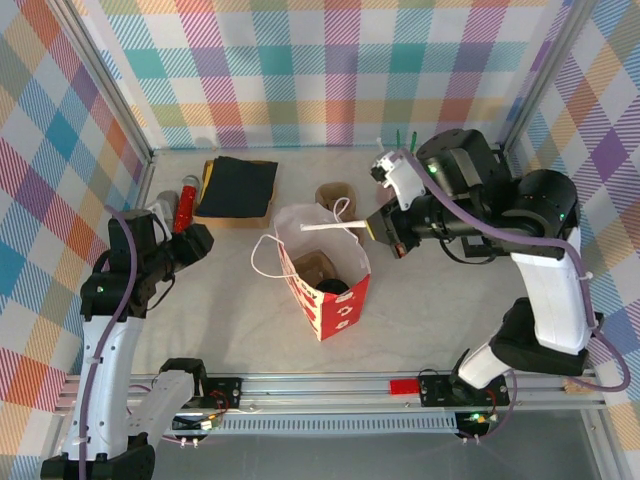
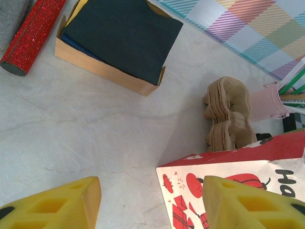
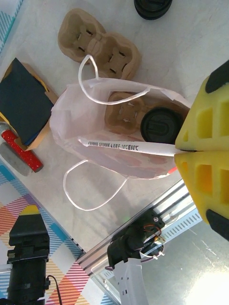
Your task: Pack the takeout coffee
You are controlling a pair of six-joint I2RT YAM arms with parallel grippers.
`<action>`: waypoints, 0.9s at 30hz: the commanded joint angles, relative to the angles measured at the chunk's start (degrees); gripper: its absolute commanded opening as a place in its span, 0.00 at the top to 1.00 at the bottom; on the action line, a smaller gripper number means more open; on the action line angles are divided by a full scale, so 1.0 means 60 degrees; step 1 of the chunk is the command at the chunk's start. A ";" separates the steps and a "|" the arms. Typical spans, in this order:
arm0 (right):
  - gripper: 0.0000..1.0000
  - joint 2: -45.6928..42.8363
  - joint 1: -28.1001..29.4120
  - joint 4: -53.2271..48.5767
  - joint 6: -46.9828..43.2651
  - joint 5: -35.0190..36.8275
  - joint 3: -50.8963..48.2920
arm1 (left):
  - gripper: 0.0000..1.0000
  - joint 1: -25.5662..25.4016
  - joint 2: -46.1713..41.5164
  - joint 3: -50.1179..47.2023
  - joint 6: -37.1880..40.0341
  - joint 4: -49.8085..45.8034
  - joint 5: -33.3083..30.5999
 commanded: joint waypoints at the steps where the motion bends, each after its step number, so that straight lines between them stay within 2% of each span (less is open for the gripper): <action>1: 1.00 0.0197 0.0190 -0.0636 0.0105 0.0265 0.0218 | 0.42 0.0144 -0.0187 -0.0099 0.0220 -0.0240 0.0141; 14: 1.00 0.1297 0.0757 -0.1053 0.0327 0.1838 0.0152 | 0.43 0.0144 -0.0336 -0.0352 0.0288 -0.0248 0.0128; 27: 1.00 0.2520 0.0793 -0.0979 0.0288 0.2468 0.0186 | 0.44 0.0144 -0.0340 -0.0439 0.0336 -0.0189 0.0128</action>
